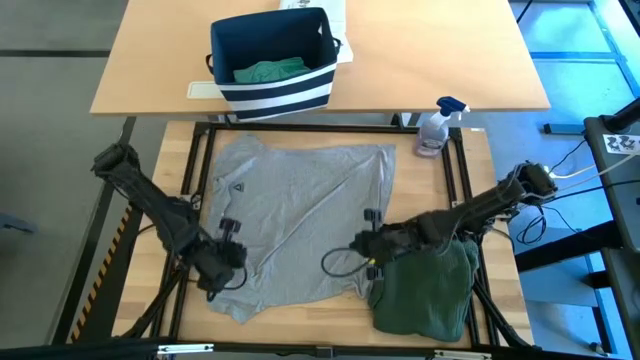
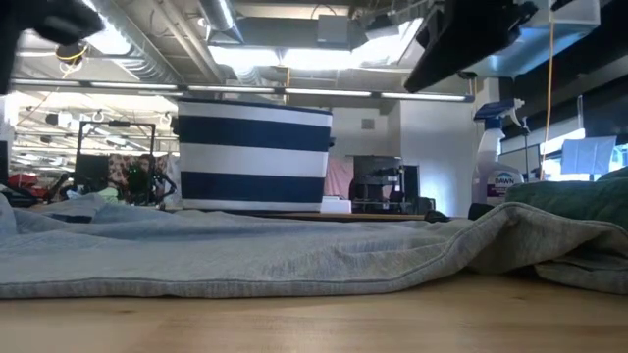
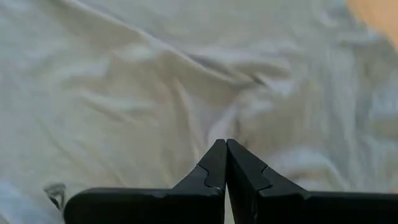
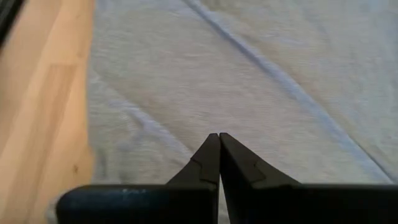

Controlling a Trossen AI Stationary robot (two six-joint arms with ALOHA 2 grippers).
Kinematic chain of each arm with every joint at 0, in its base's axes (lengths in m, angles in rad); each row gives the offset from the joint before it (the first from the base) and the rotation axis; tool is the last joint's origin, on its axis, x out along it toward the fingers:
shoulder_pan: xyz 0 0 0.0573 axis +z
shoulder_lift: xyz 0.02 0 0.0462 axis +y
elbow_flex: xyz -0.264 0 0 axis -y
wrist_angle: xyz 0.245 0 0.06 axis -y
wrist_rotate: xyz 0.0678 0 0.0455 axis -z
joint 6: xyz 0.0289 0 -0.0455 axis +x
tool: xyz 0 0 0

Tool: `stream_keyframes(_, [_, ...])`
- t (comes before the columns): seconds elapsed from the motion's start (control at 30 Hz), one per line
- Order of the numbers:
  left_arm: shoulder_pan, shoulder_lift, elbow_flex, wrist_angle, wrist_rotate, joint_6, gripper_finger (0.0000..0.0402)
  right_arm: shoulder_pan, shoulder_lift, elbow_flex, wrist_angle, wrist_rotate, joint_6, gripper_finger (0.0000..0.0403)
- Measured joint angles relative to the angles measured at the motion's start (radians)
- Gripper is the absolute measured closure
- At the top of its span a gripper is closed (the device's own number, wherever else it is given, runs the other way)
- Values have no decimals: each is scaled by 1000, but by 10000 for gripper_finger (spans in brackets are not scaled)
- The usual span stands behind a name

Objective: Fold Laundry from Bin
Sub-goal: Fold the gray shirt

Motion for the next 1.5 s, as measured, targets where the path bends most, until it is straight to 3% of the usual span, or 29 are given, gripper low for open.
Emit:
stream_keyframes(0.23, [-58, 40, -1, -308, -36, -267, 401, 3, 83, 0, 58, 18, 2, 395])
stream_keyframes(0.4, [-10, -30, -57, -331, -44, -330, 401, -70, 142, 0, 46, 13, 74, 395])
stream_keyframes(0.73, [331, -140, -338, -56, 14, -138, 401, -261, 201, 1, 122, -174, 72, 395])
stream_keyframes(1.07, [661, -139, -360, 166, 95, -5, 401, -307, 201, 2, 135, -231, 16, 395])
stream_keyframes(1.2, [704, -139, -360, 218, 146, 21, 401, -353, 191, 2, 41, -216, 44, 395])
stream_keyframes(1.5, [693, -139, -360, 311, 149, 66, 401, -381, 170, 91, -238, -209, 79, 395])
